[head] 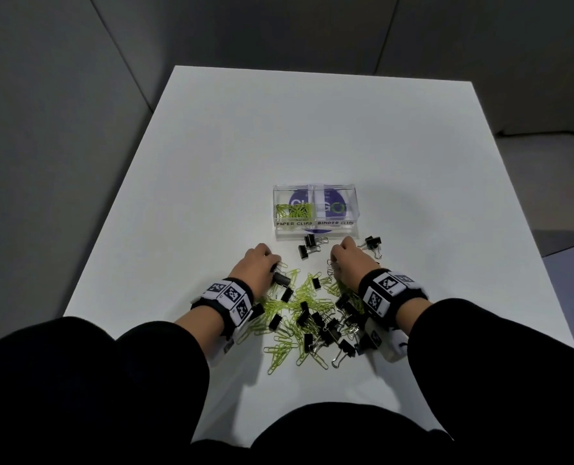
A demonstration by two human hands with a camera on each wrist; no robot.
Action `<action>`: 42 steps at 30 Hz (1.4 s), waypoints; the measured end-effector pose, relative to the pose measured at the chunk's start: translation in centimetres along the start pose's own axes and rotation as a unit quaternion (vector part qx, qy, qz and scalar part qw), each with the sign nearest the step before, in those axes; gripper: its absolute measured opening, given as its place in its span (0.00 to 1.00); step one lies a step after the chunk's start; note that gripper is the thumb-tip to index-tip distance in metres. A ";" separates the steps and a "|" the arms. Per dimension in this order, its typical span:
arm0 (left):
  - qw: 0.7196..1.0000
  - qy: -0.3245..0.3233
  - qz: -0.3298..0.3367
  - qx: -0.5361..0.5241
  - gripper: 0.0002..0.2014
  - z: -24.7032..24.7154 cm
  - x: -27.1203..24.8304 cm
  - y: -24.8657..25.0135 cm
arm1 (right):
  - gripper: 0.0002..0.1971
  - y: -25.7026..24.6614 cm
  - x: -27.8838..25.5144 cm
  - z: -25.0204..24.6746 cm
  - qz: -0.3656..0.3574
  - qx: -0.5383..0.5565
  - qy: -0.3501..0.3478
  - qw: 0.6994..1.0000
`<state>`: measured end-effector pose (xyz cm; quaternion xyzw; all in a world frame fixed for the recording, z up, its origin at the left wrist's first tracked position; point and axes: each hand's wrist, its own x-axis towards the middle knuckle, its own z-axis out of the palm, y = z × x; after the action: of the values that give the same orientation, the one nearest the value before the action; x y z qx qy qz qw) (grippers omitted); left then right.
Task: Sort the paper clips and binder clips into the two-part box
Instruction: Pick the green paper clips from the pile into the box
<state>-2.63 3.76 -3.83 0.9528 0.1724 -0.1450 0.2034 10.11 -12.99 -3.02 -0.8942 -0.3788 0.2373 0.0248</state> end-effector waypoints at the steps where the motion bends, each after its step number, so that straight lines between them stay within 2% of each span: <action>1: 1.000 -0.004 0.002 -0.004 0.19 0.1 -0.1 0.3 | 0.10 0.0 -0.1 -0.1 0.005 0.004 -0.008 1.000; 6: 0.999 -0.032 0.003 0.031 0.17 -0.4 -0.3 0.7 | 0.09 0.1 -0.2 -1.2 -0.021 0.010 -0.033 0.999; 10: 0.995 -0.026 0.041 0.083 0.14 -1.2 -0.2 0.9 | 0.07 0.5 0.6 -3.3 -0.001 0.087 0.031 0.996; 14: 0.997 -0.010 0.058 0.048 0.13 -2.2 0.0 0.5 | 0.09 1.8 1.4 -5.5 0.060 0.130 0.082 0.986; 19: 0.999 0.045 0.014 -0.009 0.13 -3.5 1.0 -0.3 | 0.12 3.7 2.5 -6.0 0.127 0.161 0.131 0.970; 22: 0.998 0.041 -0.023 -0.043 0.13 -3.6 2.5 -0.2 | 0.13 4.3 3.0 -5.6 0.148 0.180 0.129 0.964; 24: 0.998 0.025 -0.032 -0.057 0.14 -3.4 3.0 0.3 | 0.14 4.4 2.9 -5.1 0.140 0.175 0.107 0.969; 27: 0.998 0.023 -0.011 -0.052 0.16 -2.7 2.9 0.9 | 0.16 4.6 2.2 -4.6 0.114 0.164 0.103 0.975; 30: 0.998 0.020 0.028 -0.046 0.17 -2.3 2.3 0.3 | 0.12 4.7 1.0 -4.3 0.069 0.085 0.119 0.987; 34: 0.992 -0.093 0.083 -0.018 0.23 -2.4 1.3 -0.6 | 0.11 4.0 -0.1 -2.9 0.002 0.005 0.028 1.000; 37: 0.986 -0.148 0.080 0.003 0.27 -2.5 0.6 -0.5 | 0.10 3.4 -0.3 -2.0 -0.008 -0.053 -0.005 0.999; 42: 0.989 -0.109 0.099 0.018 0.24 -1.8 -0.3 1.0 | 0.10 1.9 -1.3 -1.1 -0.013 -0.065 -0.010 0.998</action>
<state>-2.15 3.57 -1.84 0.9471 0.0516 -0.2306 0.2172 11.13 -15.09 -1.93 -0.8864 -0.4054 0.2210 -0.0344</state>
